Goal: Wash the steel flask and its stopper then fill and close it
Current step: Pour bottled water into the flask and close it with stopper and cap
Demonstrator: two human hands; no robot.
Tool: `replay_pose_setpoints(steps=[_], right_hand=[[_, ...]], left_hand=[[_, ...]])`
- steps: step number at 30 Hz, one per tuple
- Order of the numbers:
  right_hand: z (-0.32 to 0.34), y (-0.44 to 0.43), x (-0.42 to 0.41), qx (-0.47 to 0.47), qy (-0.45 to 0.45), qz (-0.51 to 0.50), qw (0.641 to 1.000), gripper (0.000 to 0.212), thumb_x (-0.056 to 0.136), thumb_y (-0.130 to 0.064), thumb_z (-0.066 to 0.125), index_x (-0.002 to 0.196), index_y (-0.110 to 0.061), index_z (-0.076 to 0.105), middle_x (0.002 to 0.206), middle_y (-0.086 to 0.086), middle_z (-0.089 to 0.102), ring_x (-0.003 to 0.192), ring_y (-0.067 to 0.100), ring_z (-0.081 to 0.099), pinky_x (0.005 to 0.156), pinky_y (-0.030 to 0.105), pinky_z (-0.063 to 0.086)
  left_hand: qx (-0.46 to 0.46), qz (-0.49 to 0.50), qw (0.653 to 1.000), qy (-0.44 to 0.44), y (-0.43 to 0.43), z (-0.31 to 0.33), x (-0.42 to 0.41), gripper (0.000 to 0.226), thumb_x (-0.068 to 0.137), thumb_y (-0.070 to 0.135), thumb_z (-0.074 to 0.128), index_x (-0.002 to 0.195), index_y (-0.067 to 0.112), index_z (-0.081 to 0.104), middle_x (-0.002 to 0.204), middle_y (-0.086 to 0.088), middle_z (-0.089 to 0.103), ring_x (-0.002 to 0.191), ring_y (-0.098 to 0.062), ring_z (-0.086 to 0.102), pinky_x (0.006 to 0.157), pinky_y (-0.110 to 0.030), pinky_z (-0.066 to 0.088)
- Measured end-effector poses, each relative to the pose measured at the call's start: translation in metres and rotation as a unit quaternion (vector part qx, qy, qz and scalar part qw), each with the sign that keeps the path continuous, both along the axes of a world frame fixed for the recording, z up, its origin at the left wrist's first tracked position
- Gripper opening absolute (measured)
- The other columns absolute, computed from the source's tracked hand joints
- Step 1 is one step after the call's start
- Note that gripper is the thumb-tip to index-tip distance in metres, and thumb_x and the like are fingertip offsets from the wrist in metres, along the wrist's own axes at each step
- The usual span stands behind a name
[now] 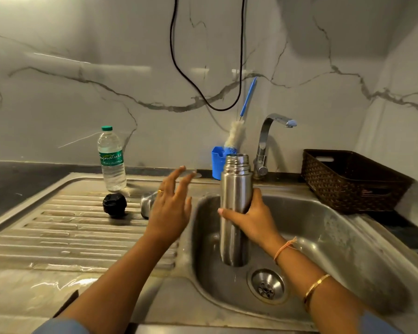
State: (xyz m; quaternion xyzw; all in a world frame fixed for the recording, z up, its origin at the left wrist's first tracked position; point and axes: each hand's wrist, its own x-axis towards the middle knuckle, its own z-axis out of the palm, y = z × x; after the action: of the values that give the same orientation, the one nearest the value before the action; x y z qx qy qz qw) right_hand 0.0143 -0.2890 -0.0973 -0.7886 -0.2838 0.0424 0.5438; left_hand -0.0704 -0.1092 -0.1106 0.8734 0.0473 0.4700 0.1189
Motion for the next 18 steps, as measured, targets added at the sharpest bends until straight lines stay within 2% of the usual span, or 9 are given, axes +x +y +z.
replay_pose_setpoints(steps=[4,6,9,13,18], right_hand=[[0.002,0.007,-0.008,0.028,0.011,-0.003,1.0,0.068,0.071,-0.028,0.08,0.124,-0.019,0.039,0.1,-0.008,0.052,0.081,0.005,0.054,0.066,0.014,0.043],[0.008,0.015,-0.016,0.069,0.003,0.004,0.998,0.064,0.07,-0.025,0.081,0.118,-0.025,0.037,0.098,-0.013,0.053,0.083,0.004,0.055,0.068,0.014,0.044],[0.023,0.035,-0.031,0.139,0.0,0.036,0.99,0.064,0.071,-0.017,0.08,0.117,-0.025,0.037,0.099,-0.017,0.054,0.087,0.001,0.057,0.077,0.018,0.049],[0.032,0.075,-0.052,0.174,0.011,0.083,0.981,0.062,0.073,-0.015,0.079,0.114,-0.031,0.035,0.101,-0.018,0.053,0.088,0.0,0.058,0.076,0.013,0.046],[0.026,0.119,-0.072,0.171,0.032,0.112,0.978,0.062,0.074,-0.017,0.078,0.116,-0.027,0.034,0.103,-0.013,0.055,0.09,0.003,0.059,0.08,0.022,0.047]], left_hand=[[-0.112,0.09,0.987,-0.065,0.032,0.013,-0.017,0.049,0.084,-0.005,0.059,0.131,0.006,0.049,0.135,-0.019,0.045,0.125,-0.036,0.043,0.103,-0.038,0.036],[-0.165,0.14,0.97,-0.111,0.059,0.019,-0.032,0.046,0.084,-0.007,0.056,0.128,0.003,0.049,0.13,-0.022,0.047,0.119,-0.038,0.045,0.098,-0.039,0.04],[-0.218,0.198,0.942,-0.163,0.102,0.02,-0.056,0.042,0.084,-0.005,0.053,0.125,0.005,0.05,0.127,-0.023,0.046,0.112,-0.039,0.048,0.094,-0.05,0.045],[-0.289,0.275,0.902,-0.165,0.143,0.013,-0.087,0.039,0.085,-0.001,0.048,0.123,0.007,0.052,0.13,-0.024,0.043,0.117,-0.041,0.045,0.101,-0.047,0.037],[-0.347,0.294,0.877,-0.156,0.179,0.01,-0.109,0.035,0.088,0.005,0.05,0.124,0.006,0.051,0.133,-0.023,0.04,0.114,-0.041,0.046,0.093,-0.042,0.039]])
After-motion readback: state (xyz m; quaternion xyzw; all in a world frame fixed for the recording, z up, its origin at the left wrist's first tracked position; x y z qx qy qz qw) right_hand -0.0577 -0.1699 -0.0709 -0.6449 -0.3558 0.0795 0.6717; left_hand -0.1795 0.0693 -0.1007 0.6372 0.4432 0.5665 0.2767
